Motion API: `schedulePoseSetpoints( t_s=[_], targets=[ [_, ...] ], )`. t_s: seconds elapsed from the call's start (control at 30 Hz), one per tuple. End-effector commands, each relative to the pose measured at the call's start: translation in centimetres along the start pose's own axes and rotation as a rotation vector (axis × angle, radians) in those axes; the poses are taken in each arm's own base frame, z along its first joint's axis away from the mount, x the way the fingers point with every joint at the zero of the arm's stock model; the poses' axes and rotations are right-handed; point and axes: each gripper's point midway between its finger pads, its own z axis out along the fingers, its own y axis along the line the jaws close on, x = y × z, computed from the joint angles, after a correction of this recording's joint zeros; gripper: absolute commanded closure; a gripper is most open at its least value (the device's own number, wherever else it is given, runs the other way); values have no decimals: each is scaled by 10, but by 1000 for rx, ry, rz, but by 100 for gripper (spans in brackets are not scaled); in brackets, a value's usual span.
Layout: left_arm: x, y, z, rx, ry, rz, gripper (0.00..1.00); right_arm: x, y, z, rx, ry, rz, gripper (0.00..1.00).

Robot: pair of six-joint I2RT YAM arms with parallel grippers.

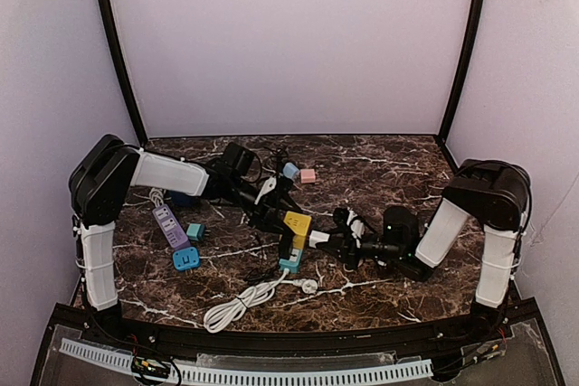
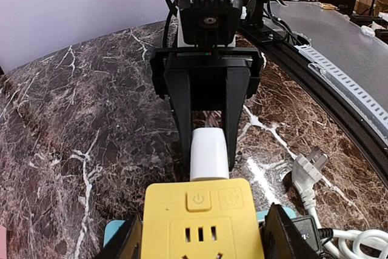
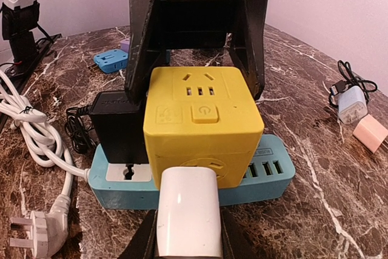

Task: Insert the plug
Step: Insert the plug into the socket.

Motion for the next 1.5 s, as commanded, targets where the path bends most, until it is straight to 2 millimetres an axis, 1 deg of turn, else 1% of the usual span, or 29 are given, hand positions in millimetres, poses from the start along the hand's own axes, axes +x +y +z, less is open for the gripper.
schedulePoseSetpoints(
  t_s=[0.0, 0.03, 0.07, 0.1, 0.13, 0.17, 0.23, 0.3, 0.4, 0.47, 0.63, 0.83, 0.97, 1.0, 1.07, 1.1, 1.13, 1.17, 1.3, 1.47],
  targets=[
    [28, -33, 42, 97, 87, -99, 86, -46, 10, 5, -34, -134, -121, 100],
    [27, -29, 37, 79, 103, -111, 78, -42, 9, 4, -25, -117, -123, 100],
    [26, -27, 35, 69, 109, -118, 73, -40, 8, 2, -17, -101, -126, 100],
    [24, -22, 30, 47, 116, -133, 63, -37, 7, 1, -10, -83, -125, 100],
    [24, -19, 27, 34, 119, -148, 58, -33, 6, 0, -2, -64, -125, 100],
    [20, -15, 25, 16, 121, -141, 49, -32, 6, -1, 4, -52, -126, 100],
    [15, -7, 21, -14, 119, -138, 42, -28, 5, -4, 14, -30, -123, 100],
    [9, -3, 18, -31, 119, -129, 37, -26, 6, -5, 12, -20, -116, 100],
    [6, -1, 13, -39, 125, -118, 28, -28, 7, -2, -5, -25, -106, 100],
    [3, 1, 10, -49, 128, -110, 24, -28, 7, -1, -5, -27, -104, 100],
    [-11, 10, 1, -84, 129, -72, 20, -25, 4, -1, 10, -12, -106, 100],
    [-21, 6, -20, -79, 178, -34, 16, -20, 3, -1, 10, 5, -95, 100],
    [-10, -7, -39, -51, 257, 5, 14, -19, 3, 0, 8, 7, -94, 100],
    [-6, -10, -43, -49, 279, -10, 13, -19, 3, 0, 8, 7, -94, 100],
    [-1, -6, -47, -70, 298, -24, 14, -19, 3, 1, 8, 8, -97, 100],
    [3, -3, -48, -85, 304, -44, 16, -19, 3, 2, 5, 7, -97, 100],
    [5, 3, -49, -107, 310, -32, 17, -20, 3, 2, 5, 7, -97, 100],
    [11, 4, -49, -111, 316, -36, 20, -20, 3, 2, 4, 7, -97, 100],
    [23, 10, -43, -111, 315, -42, 24, -20, 2, 3, 6, 7, -96, 100],
    [24, 14, -37, -105, 280, -54, 29, -20, 3, 2, 7, 9, -93, 100]
  ],
)
